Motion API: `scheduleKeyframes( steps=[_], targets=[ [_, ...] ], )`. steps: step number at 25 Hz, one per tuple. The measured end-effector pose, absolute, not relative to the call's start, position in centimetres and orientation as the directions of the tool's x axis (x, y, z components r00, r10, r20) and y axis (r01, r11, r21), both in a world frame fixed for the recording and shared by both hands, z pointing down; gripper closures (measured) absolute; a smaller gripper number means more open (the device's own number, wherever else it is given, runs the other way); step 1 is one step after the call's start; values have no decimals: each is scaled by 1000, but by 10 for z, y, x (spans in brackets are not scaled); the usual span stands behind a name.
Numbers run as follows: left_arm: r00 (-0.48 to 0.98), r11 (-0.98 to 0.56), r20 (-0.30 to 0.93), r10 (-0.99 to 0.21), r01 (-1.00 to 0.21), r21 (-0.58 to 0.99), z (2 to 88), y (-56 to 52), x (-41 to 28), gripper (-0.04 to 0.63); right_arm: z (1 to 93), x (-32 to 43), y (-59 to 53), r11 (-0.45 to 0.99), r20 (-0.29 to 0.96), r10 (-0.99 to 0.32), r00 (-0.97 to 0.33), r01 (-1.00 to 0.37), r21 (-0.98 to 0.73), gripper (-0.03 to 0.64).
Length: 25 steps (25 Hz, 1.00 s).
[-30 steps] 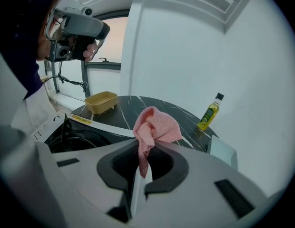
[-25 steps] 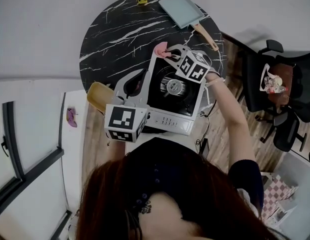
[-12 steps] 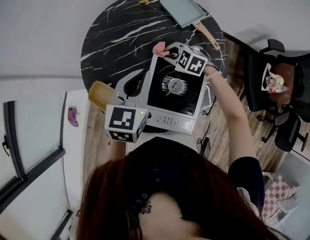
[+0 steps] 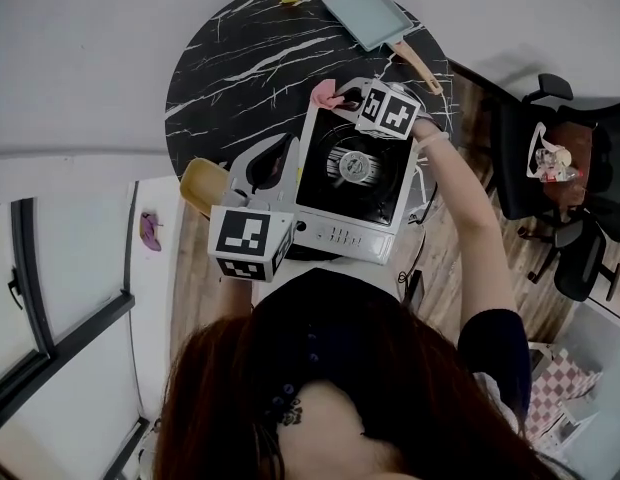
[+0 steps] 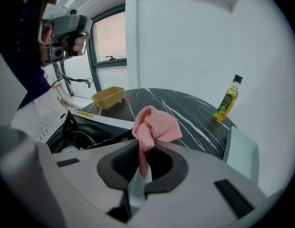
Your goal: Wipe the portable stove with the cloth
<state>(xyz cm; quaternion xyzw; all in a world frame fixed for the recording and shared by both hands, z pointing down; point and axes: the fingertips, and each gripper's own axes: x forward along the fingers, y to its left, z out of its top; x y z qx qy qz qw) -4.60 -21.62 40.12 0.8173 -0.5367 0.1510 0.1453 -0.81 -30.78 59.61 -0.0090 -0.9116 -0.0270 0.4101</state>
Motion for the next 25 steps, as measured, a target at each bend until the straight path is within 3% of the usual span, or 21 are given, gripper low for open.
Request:
scheduleKeyframes(
  steps=[25],
  targets=[
    [415, -432, 400, -817, -900, 51, 395, -210, -31, 583, 598, 32, -303, 1000, 785, 11, -619, 23, 5, 583]
  ],
)
